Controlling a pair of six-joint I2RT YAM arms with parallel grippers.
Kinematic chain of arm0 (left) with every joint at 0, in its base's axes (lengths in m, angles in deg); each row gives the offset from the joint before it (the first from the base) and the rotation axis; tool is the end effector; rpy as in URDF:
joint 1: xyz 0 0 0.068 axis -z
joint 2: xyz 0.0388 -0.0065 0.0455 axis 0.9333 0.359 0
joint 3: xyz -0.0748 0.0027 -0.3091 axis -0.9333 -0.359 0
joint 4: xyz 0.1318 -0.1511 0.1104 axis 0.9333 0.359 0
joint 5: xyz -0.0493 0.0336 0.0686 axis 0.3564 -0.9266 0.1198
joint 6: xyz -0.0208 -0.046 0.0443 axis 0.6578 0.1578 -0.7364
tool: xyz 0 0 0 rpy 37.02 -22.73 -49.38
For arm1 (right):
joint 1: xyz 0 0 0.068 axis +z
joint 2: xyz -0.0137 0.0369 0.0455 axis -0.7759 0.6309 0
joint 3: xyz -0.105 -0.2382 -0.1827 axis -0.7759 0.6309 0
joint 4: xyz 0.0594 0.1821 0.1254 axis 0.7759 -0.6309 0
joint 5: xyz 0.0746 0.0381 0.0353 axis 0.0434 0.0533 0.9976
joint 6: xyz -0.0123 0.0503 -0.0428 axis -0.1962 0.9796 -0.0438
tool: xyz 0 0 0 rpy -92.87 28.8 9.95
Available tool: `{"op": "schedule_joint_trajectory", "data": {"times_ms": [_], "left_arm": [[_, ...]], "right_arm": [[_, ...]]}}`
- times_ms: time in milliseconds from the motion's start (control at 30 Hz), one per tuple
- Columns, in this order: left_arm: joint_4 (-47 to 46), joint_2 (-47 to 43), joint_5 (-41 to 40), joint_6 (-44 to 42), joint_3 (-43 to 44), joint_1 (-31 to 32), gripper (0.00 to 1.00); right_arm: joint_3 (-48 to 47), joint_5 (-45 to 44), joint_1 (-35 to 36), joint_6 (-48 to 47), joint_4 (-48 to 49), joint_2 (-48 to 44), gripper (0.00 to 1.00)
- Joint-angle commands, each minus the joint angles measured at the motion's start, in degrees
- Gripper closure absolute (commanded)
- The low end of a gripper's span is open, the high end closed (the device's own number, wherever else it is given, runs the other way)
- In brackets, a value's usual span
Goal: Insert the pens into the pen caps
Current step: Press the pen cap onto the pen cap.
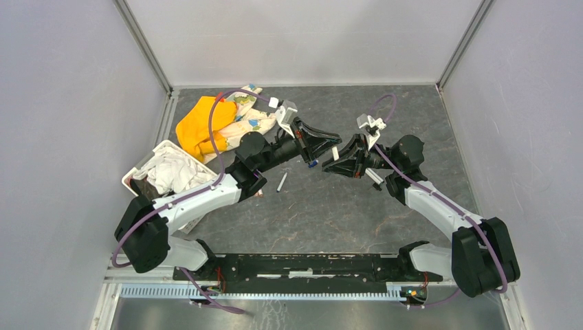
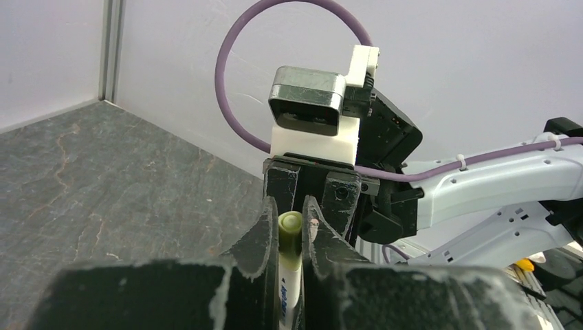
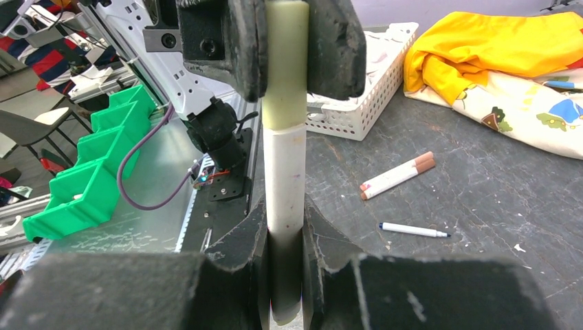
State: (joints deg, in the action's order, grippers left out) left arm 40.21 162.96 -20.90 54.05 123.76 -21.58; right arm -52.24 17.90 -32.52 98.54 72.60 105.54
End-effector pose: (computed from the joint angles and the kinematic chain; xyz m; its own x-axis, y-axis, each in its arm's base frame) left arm 0.1830 -0.2277 0.4213 -0.2747 -0.3778 -0.8842 0.9010 0.2200 -0.3739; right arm 0.1827 0.1132 0.3607 -0.3377 0.1080 -0.9350 -0.9401 0.0098 0.3406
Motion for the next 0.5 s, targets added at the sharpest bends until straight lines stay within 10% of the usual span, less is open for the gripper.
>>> {"op": "schedule_joint_trajectory", "data": {"times_ms": [0, 333, 467], "left_arm": [[-0.1, -1.2, 2.3, -4.6, 0.9, 0.2, 0.98], [10.6, -5.4, 3.6, -15.2, -9.6, 7.0, 0.98], [-6.2, -5.1, 4.6, 7.4, -17.6, 4.1, 0.98]], "right_arm": [[-2.1, -1.3, 0.2, 4.1, 4.1, 0.2, 1.00], [-9.5, 1.7, -0.5, 37.0, 39.4, 7.2, 1.00], [-20.3, -8.2, 0.7, -19.2, -29.0, -0.3, 1.00]]}}
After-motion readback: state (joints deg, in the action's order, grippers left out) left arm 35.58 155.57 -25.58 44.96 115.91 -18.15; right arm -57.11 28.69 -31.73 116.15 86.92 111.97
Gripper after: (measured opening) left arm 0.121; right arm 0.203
